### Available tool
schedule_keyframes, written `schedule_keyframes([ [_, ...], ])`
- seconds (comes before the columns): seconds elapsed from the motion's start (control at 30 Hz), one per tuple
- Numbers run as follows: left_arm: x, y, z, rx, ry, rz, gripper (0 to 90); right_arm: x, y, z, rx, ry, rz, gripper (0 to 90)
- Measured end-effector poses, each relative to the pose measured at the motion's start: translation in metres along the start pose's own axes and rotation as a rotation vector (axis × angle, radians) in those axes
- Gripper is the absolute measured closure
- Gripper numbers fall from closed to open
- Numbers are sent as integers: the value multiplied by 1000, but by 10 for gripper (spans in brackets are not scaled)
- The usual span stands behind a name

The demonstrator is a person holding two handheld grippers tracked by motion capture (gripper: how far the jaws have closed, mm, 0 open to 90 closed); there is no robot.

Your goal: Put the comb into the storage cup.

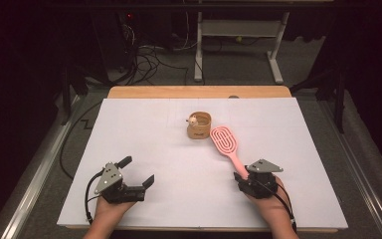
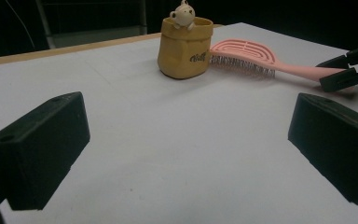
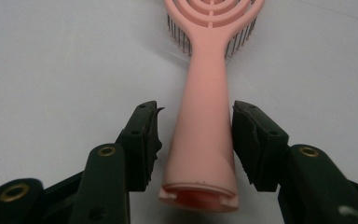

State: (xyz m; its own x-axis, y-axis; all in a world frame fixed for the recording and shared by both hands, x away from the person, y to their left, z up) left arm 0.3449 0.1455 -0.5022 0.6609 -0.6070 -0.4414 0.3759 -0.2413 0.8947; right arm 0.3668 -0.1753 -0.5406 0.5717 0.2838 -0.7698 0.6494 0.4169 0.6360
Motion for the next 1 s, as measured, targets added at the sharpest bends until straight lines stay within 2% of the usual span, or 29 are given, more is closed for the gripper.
schedule_keyframes([
  [1.0,3,-2,-2,-6,7,-11,0,-3,-1,6,19,-13,-16,615],
])
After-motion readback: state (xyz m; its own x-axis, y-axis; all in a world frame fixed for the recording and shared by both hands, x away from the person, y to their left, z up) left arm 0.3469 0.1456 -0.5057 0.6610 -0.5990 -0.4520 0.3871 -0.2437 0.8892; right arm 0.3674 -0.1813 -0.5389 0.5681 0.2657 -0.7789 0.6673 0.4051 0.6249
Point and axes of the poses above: each handheld gripper's, and its own axes: x roughly forward along the jaws, y roughly out of its top, z roughly to its right, the point moved 10 cm from there along x, roughly forward along the jaws, and after that the axes turned 9 degrees about -z, right-handed, at the moved point
